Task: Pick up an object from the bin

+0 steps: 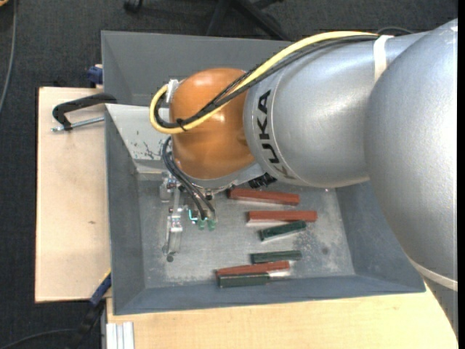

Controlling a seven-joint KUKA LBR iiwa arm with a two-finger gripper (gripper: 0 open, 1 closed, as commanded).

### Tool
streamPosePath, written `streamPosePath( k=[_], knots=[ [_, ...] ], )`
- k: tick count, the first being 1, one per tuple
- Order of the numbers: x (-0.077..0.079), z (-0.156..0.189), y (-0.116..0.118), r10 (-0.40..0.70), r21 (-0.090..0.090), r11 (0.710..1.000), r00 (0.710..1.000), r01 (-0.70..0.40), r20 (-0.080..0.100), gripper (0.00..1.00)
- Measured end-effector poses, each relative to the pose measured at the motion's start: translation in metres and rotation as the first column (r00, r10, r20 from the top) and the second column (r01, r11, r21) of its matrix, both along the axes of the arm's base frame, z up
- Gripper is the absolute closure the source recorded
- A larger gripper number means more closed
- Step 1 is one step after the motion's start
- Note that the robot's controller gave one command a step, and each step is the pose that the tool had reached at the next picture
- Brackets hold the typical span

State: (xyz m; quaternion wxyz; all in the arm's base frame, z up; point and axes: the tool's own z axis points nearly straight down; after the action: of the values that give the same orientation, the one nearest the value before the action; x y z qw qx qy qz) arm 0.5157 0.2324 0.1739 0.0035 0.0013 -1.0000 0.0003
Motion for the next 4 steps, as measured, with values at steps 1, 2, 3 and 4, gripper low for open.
streamPosePath(
  k=[1, 2, 3, 4],
  knots=[
    [0.002, 0.003, -0.001, -0.002, 0.002, 1.000, 1.000, 0.002, 0.007, 0.00],
    [-0.016, -0.076, -0.048, 0.075, 0.002, 0.997, 0.997, -0.075, 0.011, 0.00],
    [0.050, -0.097, -0.109, 0.024, 0.003, 1.000, 1.000, -0.024, 0.012, 0.00],
    [0.035, -0.074, -0.127, 0.163, 0.001, 0.987, 0.987, -0.163, 0.009, 0.00]
  ],
)
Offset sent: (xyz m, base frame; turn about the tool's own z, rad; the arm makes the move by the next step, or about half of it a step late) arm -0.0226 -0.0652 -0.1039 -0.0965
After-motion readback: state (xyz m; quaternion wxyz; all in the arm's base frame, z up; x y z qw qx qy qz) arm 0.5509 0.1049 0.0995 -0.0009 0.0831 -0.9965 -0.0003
